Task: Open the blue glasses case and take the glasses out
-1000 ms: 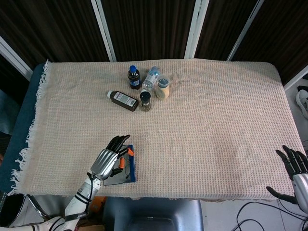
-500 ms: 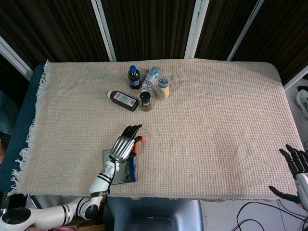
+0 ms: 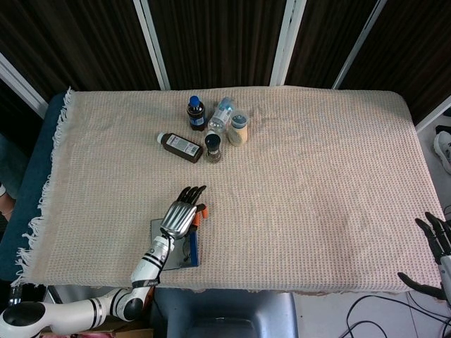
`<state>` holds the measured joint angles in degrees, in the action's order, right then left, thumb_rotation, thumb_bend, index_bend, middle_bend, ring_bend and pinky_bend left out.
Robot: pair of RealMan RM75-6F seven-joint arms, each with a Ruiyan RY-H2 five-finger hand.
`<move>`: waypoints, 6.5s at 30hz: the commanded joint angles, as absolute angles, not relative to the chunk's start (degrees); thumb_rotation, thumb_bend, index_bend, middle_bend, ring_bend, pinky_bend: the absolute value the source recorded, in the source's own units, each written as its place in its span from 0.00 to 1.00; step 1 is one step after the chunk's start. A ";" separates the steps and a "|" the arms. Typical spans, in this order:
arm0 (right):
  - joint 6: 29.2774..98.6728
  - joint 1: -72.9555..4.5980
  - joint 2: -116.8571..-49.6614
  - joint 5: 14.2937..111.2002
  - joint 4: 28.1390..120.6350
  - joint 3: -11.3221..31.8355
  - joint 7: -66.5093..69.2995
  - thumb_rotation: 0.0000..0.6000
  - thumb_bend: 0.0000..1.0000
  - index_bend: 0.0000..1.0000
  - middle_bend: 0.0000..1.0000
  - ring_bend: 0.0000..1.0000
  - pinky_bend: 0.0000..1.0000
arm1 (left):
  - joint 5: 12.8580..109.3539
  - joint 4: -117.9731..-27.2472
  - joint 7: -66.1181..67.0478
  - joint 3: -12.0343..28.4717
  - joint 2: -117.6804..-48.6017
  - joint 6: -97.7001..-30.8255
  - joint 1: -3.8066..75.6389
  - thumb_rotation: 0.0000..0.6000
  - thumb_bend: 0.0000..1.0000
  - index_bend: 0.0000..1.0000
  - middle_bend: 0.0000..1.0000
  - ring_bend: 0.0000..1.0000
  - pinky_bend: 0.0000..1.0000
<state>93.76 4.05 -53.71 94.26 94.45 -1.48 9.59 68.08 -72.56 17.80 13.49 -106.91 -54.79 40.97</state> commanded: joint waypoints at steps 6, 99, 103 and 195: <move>94.46 4.31 -53.60 94.36 94.16 -1.31 10.44 1.00 0.10 0.00 0.00 0.00 0.00 | 65.73 -72.29 22.13 12.32 -106.08 -55.37 40.86 1.00 0.84 0.51 0.00 0.00 0.00; 92.66 3.02 -54.30 95.23 94.99 -1.45 8.76 1.00 0.10 0.00 0.00 0.00 0.00 | 65.45 -96.04 31.99 1.34 -89.81 -66.68 29.23 1.00 0.43 0.41 0.00 0.00 0.00; 92.74 3.07 -54.30 95.21 94.99 -1.46 8.75 1.00 0.10 0.00 0.00 0.00 0.00 | 64.69 -95.50 32.39 1.66 -90.05 -65.93 29.53 1.00 0.43 0.42 0.00 0.00 0.00; 94.52 4.25 -53.74 93.78 94.42 -0.71 10.55 1.00 0.10 0.00 0.00 0.00 0.00 | 60.03 -40.20 3.40 26.35 -110.94 -58.03 46.28 1.00 0.44 0.45 0.00 0.00 0.00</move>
<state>94.56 4.26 -53.73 93.82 94.41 -0.75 10.60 60.83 -42.50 4.64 25.17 -110.19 -59.53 44.70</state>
